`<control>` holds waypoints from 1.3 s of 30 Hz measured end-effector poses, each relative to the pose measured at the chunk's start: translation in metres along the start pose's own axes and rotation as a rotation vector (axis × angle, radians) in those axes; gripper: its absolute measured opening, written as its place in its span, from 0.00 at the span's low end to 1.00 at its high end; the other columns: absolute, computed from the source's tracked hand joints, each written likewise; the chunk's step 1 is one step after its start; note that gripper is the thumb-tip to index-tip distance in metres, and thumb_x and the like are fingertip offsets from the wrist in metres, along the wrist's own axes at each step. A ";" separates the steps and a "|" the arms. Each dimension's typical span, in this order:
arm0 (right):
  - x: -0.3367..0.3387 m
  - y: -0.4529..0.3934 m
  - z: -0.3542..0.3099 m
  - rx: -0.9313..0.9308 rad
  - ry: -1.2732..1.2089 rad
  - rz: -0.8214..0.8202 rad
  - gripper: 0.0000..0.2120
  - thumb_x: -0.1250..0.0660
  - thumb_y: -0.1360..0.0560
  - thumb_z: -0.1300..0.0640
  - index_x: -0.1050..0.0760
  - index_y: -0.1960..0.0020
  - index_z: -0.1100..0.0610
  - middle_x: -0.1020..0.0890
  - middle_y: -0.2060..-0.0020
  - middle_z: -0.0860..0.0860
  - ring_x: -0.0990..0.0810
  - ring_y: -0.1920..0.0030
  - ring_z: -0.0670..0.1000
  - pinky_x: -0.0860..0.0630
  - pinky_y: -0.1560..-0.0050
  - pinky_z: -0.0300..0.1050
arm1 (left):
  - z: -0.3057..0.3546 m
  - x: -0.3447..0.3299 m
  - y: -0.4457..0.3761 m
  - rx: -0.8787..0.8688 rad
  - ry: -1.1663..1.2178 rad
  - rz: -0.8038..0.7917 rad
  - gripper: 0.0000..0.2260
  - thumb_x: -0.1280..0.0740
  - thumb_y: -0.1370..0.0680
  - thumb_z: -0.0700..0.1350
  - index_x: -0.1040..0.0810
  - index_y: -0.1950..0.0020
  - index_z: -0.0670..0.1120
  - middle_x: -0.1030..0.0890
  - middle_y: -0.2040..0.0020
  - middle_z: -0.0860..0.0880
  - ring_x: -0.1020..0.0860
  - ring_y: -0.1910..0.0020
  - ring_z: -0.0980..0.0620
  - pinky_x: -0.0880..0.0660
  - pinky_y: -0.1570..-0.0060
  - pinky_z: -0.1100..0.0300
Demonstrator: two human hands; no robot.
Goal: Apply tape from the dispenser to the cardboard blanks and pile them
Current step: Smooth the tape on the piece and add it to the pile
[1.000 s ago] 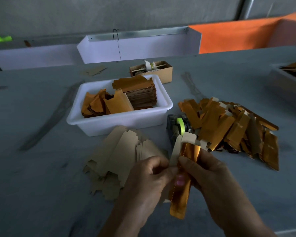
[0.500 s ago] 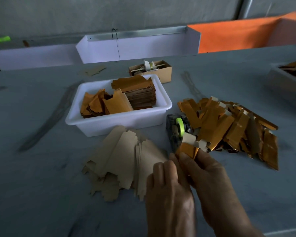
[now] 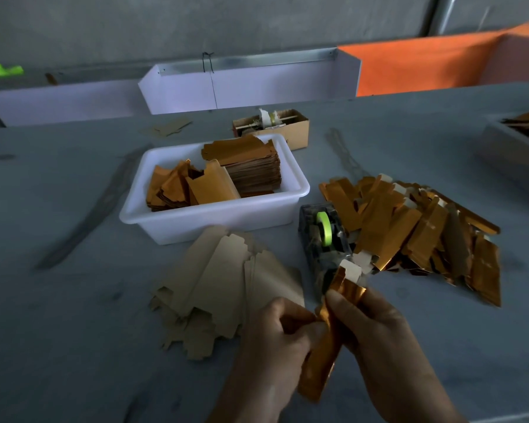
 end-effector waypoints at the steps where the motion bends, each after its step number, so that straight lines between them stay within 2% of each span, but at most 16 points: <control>1: 0.001 0.000 0.001 -0.010 -0.007 -0.003 0.06 0.34 0.28 0.59 0.23 0.55 0.61 0.20 0.67 0.56 0.21 0.64 0.54 0.23 0.55 0.50 | 0.000 0.001 -0.001 0.026 0.007 -0.024 0.05 0.28 0.27 0.51 0.21 0.56 0.52 0.20 0.72 0.57 0.24 0.73 0.63 0.29 0.70 0.67; 5: -0.002 0.002 0.001 0.029 0.082 0.016 0.03 0.34 0.26 0.60 0.22 0.57 0.58 0.19 0.67 0.56 0.20 0.64 0.54 0.22 0.58 0.48 | 0.000 0.000 -0.004 0.017 0.011 -0.058 0.04 0.28 0.26 0.46 0.21 0.59 0.49 0.22 0.76 0.57 0.25 0.77 0.63 0.31 0.75 0.68; 7: 0.001 0.000 -0.006 0.155 0.242 0.069 0.03 0.34 0.26 0.56 0.21 0.57 0.51 0.18 0.66 0.51 0.19 0.63 0.50 0.23 0.60 0.47 | 0.000 0.005 -0.005 -0.030 0.074 0.013 0.05 0.27 0.27 0.43 0.20 0.62 0.47 0.22 0.76 0.54 0.26 0.77 0.60 0.31 0.75 0.65; 9: 0.011 -0.006 -0.020 0.319 0.424 0.194 0.03 0.34 0.26 0.52 0.22 0.58 0.46 0.19 0.63 0.46 0.22 0.61 0.46 0.27 0.61 0.42 | 0.000 0.015 -0.009 -0.080 0.161 0.132 0.06 0.27 0.28 0.41 0.20 0.65 0.46 0.23 0.76 0.53 0.27 0.76 0.57 0.32 0.74 0.63; 11: 0.023 -0.016 -0.034 0.394 0.512 0.269 0.03 0.34 0.26 0.52 0.23 0.58 0.44 0.21 0.58 0.47 0.24 0.60 0.45 0.32 0.63 0.40 | -0.001 0.024 -0.012 -0.099 0.280 0.180 0.09 0.30 0.26 0.39 0.21 0.66 0.45 0.26 0.77 0.54 0.30 0.78 0.59 0.34 0.78 0.66; 14: 0.025 -0.033 -0.039 0.323 0.586 0.167 0.04 0.34 0.25 0.54 0.21 0.56 0.48 0.23 0.64 0.46 0.28 0.66 0.43 0.36 0.67 0.36 | 0.000 0.027 -0.015 -0.074 0.374 0.152 0.09 0.32 0.25 0.39 0.23 0.65 0.44 0.25 0.77 0.54 0.30 0.80 0.62 0.35 0.81 0.70; 16: 0.020 -0.040 -0.038 0.264 0.601 0.107 0.05 0.34 0.25 0.55 0.22 0.59 0.48 0.22 0.67 0.46 0.25 0.66 0.44 0.33 0.67 0.36 | 0.001 0.021 -0.016 -0.071 0.404 0.116 0.09 0.32 0.25 0.39 0.23 0.65 0.44 0.25 0.76 0.53 0.30 0.80 0.61 0.35 0.81 0.70; 20: 0.014 -0.047 -0.035 0.267 0.688 0.116 0.04 0.32 0.26 0.54 0.23 0.60 0.49 0.20 0.64 0.45 0.23 0.63 0.42 0.33 0.68 0.32 | 0.001 0.007 -0.023 -0.006 0.484 0.028 0.09 0.31 0.25 0.41 0.21 0.66 0.47 0.23 0.74 0.53 0.28 0.77 0.60 0.33 0.75 0.68; 23: 0.012 -0.049 -0.034 0.248 0.692 0.125 0.05 0.32 0.26 0.54 0.23 0.60 0.50 0.20 0.64 0.46 0.22 0.63 0.42 0.33 0.67 0.34 | 0.005 -0.004 -0.028 0.004 0.557 -0.019 0.05 0.30 0.26 0.42 0.20 0.62 0.46 0.23 0.73 0.53 0.27 0.76 0.60 0.32 0.75 0.68; 25: 0.011 -0.050 -0.035 0.212 0.669 0.118 0.06 0.32 0.26 0.55 0.24 0.62 0.49 0.19 0.64 0.49 0.22 0.63 0.44 0.32 0.67 0.35 | 0.007 -0.011 -0.032 0.006 0.602 -0.046 0.05 0.30 0.26 0.42 0.18 0.62 0.45 0.20 0.69 0.51 0.24 0.70 0.56 0.27 0.68 0.64; 26: 0.011 -0.051 -0.035 0.194 0.645 0.114 0.06 0.32 0.26 0.56 0.23 0.62 0.50 0.19 0.64 0.49 0.21 0.63 0.45 0.31 0.67 0.36 | 0.007 -0.014 -0.034 0.005 0.600 -0.055 0.04 0.30 0.26 0.42 0.18 0.61 0.45 0.19 0.68 0.50 0.23 0.67 0.54 0.26 0.65 0.62; 29: 0.007 -0.049 -0.037 0.205 0.597 0.118 0.06 0.32 0.26 0.56 0.22 0.61 0.51 0.19 0.64 0.48 0.21 0.62 0.44 0.32 0.66 0.35 | 0.009 -0.019 -0.037 -0.028 0.531 -0.043 0.05 0.30 0.25 0.43 0.19 0.61 0.47 0.19 0.68 0.52 0.23 0.68 0.57 0.26 0.64 0.62; 34: 0.011 -0.042 -0.037 0.228 0.326 0.192 0.05 0.31 0.27 0.55 0.21 0.62 0.51 0.19 0.56 0.51 0.22 0.53 0.48 0.29 0.58 0.41 | 0.010 -0.017 -0.040 -0.093 0.399 -0.009 0.05 0.30 0.25 0.45 0.18 0.60 0.49 0.17 0.64 0.50 0.21 0.60 0.50 0.25 0.55 0.53; 37: 0.018 -0.035 -0.032 0.261 0.475 0.253 0.05 0.31 0.27 0.55 0.22 0.62 0.50 0.25 0.46 0.48 0.27 0.53 0.41 0.34 0.60 0.35 | 0.007 -0.014 -0.042 -0.074 0.394 0.013 0.04 0.31 0.25 0.43 0.19 0.60 0.48 0.17 0.63 0.49 0.20 0.57 0.47 0.24 0.50 0.47; 39: 0.018 -0.030 -0.028 0.305 0.586 0.284 0.06 0.30 0.27 0.56 0.24 0.63 0.50 0.28 0.44 0.47 0.28 0.52 0.41 0.34 0.60 0.34 | 0.005 -0.012 -0.041 -0.085 0.406 0.027 0.04 0.30 0.25 0.44 0.19 0.60 0.48 0.17 0.63 0.49 0.21 0.57 0.47 0.24 0.51 0.46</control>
Point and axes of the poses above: each hand's wrist, its own y-axis away from the middle knuckle, its own x-axis out of the back of the hand, z = x × y, the point moved 3 cm from there along -y, towards the middle knuckle
